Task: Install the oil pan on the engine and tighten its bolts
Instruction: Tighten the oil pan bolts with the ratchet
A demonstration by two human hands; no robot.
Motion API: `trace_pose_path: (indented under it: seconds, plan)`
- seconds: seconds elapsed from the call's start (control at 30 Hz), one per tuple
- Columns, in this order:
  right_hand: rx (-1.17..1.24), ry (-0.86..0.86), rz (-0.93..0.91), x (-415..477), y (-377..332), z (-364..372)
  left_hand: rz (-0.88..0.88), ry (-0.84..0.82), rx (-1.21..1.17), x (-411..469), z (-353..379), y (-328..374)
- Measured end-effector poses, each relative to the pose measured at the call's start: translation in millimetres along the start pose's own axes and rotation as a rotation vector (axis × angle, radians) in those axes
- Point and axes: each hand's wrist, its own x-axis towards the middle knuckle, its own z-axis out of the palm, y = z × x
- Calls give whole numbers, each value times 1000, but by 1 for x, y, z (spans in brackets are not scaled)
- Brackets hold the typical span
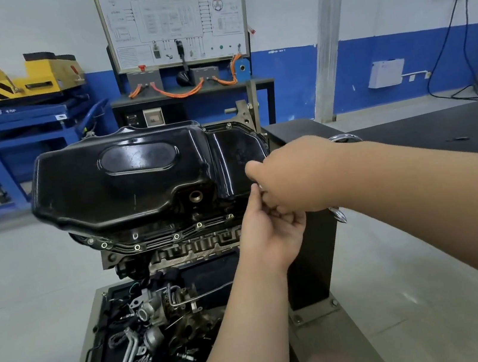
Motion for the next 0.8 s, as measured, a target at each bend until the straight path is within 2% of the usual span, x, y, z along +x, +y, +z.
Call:
trace_pose_path:
  seconds: [0.1,0.17,0.27,0.4,0.53,0.63,0.7,0.8]
  plan:
    - [-127,62,-94,-1,-4,-4,3,46,31,1,3,-1]
    - [-129,54,-40,1,-10,1,12,40,41,-2,3,-1]
    - [144,-56,119,0,-6,6,5,0,58,-3,2,-2]
    - [343,-112,169,-4,-3,9,-17,-27,8,-7,3,-3]
    - [131,-75,83,-10,1,10,-57,23,39,-7,4,-9]
    - [-67,32,7,-10,4,7,-32,79,41,-3,7,-10]
    - [-50,97,26,-11,5,9,-35,92,31,-2,9,-6]
    - [59,152,160,-19,8,7,-48,92,41,1,11,-1]
